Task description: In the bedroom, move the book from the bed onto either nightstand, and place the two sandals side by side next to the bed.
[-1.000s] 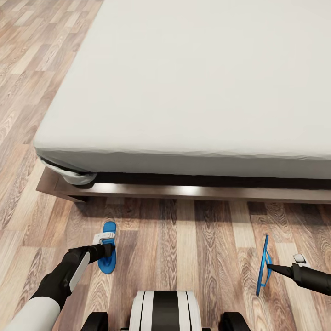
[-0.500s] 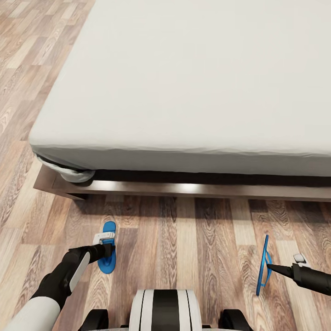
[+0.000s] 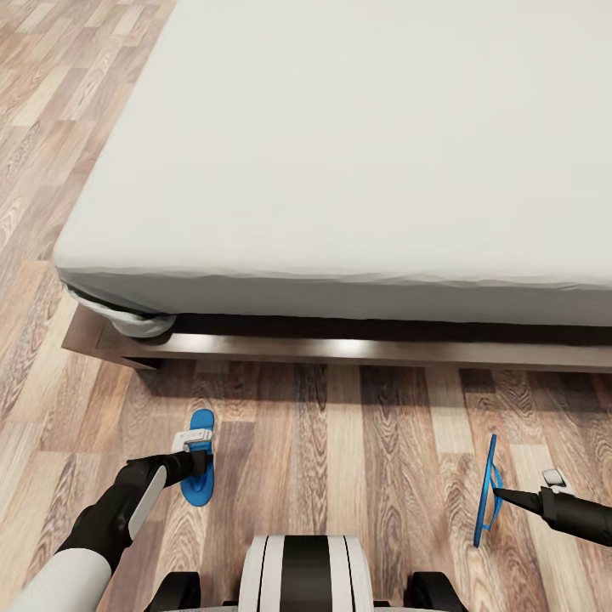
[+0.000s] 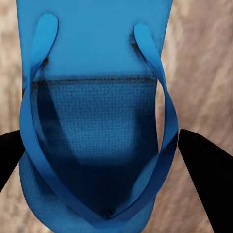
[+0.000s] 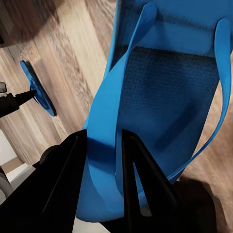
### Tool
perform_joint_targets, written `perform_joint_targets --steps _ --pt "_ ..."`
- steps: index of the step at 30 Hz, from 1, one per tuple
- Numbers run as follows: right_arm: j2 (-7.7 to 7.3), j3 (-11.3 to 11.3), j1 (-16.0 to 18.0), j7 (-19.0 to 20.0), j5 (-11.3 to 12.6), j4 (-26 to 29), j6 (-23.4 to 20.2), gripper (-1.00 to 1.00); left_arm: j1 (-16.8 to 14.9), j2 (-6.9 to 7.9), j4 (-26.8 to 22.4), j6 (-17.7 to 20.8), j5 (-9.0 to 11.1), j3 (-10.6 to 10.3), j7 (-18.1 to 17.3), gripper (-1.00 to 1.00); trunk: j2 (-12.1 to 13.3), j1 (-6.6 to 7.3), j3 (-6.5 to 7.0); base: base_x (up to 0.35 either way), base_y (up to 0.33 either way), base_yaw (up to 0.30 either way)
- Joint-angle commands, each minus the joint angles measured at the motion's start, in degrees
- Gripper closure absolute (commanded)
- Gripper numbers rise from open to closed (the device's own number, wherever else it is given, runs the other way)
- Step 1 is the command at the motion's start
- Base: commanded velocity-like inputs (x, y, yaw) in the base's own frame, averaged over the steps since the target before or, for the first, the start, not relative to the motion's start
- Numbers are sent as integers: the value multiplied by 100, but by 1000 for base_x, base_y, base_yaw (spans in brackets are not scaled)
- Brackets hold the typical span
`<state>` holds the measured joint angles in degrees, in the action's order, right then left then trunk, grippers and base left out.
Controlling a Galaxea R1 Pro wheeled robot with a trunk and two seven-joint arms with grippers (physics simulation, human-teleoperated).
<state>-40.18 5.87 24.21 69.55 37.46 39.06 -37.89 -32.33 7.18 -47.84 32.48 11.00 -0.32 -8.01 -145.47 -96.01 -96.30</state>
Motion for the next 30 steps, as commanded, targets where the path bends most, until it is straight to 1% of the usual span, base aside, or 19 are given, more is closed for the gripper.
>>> perform_joint_targets --steps 1,4,5,27,30 --pt "-7 28 4 -3 49 -3 -43 100 -1 3 -6 35 34 -3 1 100 -1 1 -3 0 0 0" --pt "-7 28 4 -3 51 -3 -43 100 -1 3 -6 43 34 -3 1 100 -1 1 -3 0 0 0" --pt "-7 28 4 -3 51 -3 -43 100 -1 3 -6 45 34 -3 1 -100 -1 1 -3 0 0 0" --pt "-7 28 4 -3 51 -3 -46 100 -1 3 -6 55 42 6 1 -100 -1 1 -3 0 0 0" --pt "-7 28 4 -3 51 -3 -49 100 -1 3 -6 56 42 6 1 -100 3 9 63 0 0 0"
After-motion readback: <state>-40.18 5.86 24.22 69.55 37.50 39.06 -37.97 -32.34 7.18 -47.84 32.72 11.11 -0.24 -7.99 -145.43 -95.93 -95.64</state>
